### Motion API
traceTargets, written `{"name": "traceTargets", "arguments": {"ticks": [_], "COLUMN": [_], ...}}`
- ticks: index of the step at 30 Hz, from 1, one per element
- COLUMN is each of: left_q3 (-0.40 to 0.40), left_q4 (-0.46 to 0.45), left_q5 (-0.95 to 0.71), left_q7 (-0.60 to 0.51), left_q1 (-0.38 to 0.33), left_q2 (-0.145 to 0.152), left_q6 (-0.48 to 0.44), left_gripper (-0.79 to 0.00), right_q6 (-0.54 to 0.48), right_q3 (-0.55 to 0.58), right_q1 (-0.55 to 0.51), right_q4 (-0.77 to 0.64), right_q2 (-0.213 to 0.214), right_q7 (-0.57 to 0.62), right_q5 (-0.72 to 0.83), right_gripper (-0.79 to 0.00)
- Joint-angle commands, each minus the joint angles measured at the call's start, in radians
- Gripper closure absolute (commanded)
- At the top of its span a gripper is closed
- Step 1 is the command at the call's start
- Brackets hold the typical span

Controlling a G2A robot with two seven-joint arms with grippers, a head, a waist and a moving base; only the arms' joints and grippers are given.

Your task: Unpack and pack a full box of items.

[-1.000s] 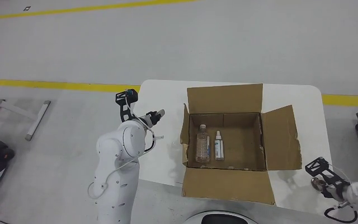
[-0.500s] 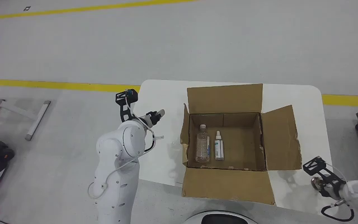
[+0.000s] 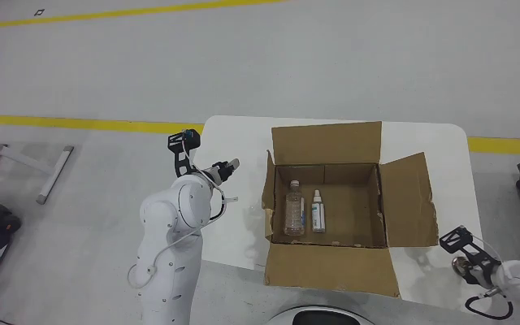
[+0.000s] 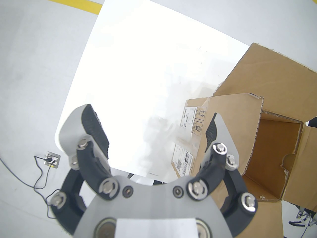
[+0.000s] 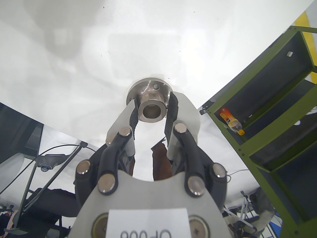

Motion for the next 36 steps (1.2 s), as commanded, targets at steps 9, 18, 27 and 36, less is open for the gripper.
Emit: {"name": "traceTargets", "arguments": {"ticks": [9, 18, 27, 36], "left_q3": [0.0, 0.0, 0.0, 0.0], "left_q4": [0.0, 0.0, 0.0, 0.0], "left_q5": [0.0, 0.0, 0.0, 0.0], "left_q7": [0.0, 0.0, 0.0, 0.0], "left_q1": [0.0, 0.0, 0.0, 0.0], "left_q2": [0.0, 0.0, 0.0, 0.0], "left_q6": [0.0, 0.0, 0.0, 0.0], "left_gripper": [-0.785, -0.785, -0.785, -0.785], "right_q6": [0.004, 0.016, 0.106, 0.028], "right_q3": [-0.014, 0.016, 0.267, 0.436], "right_q1": [0.002, -0.021, -0.088, -0.175], "right_q4": [0.01, -0.04, -0.299, -0.559], "right_q2": [0.004, 0.009, 0.003, -0.015], "right_q7": [0.0, -0.009, -0.138, -0.332], "right_q5": [0.0, 0.027, 0.331, 0.605], "right_gripper": [-0.234, 0.0, 0.0, 0.0]}}
